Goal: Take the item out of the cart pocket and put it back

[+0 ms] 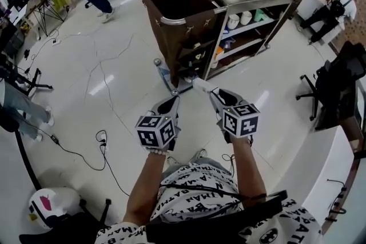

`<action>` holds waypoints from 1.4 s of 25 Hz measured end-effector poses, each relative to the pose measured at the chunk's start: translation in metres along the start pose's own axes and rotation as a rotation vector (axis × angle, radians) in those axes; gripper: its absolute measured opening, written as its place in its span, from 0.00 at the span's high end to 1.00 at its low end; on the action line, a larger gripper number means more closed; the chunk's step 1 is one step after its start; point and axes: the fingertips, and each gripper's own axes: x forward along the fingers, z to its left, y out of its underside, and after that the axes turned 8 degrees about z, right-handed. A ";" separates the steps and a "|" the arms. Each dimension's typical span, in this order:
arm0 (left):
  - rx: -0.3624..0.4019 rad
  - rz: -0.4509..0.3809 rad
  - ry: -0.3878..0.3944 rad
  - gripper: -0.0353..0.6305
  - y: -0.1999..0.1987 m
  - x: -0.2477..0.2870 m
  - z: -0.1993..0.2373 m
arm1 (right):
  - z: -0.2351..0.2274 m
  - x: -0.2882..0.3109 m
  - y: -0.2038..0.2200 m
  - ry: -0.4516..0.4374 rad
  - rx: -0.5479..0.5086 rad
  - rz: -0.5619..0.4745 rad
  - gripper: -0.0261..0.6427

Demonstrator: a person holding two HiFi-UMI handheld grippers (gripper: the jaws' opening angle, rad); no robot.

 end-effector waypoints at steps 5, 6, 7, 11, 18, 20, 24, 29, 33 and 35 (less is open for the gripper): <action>0.022 -0.024 -0.010 0.95 -0.003 -0.001 -0.018 | -0.005 -0.010 -0.004 -0.017 -0.016 -0.018 0.75; 0.028 -0.029 -0.008 0.95 -0.004 -0.001 -0.020 | -0.006 -0.012 -0.006 -0.018 -0.019 -0.024 0.75; 0.034 -0.034 -0.007 0.95 -0.006 -0.001 -0.022 | -0.006 -0.013 -0.008 -0.020 -0.021 -0.030 0.75; 0.053 -0.047 -0.007 0.95 -0.011 0.002 -0.027 | -0.008 -0.014 -0.010 -0.033 -0.018 -0.037 0.75; 0.059 -0.035 0.017 0.95 -0.010 0.009 -0.037 | -0.017 -0.021 -0.008 -0.035 0.003 -0.043 0.75; 0.046 -0.030 0.020 0.95 -0.010 0.012 -0.039 | -0.020 -0.022 -0.008 -0.035 0.010 -0.043 0.75; 0.038 -0.023 0.019 0.95 -0.010 0.016 -0.039 | -0.023 -0.023 -0.009 -0.034 0.019 -0.047 0.75; 0.034 -0.025 0.023 0.95 -0.013 0.017 -0.037 | -0.023 -0.023 -0.012 -0.034 0.021 -0.053 0.75; 0.028 -0.023 0.032 0.95 -0.014 0.016 -0.035 | -0.021 -0.023 -0.013 -0.029 0.021 -0.050 0.75; 0.026 -0.021 0.037 0.95 -0.013 0.016 -0.034 | -0.019 -0.021 -0.014 -0.027 0.020 -0.048 0.75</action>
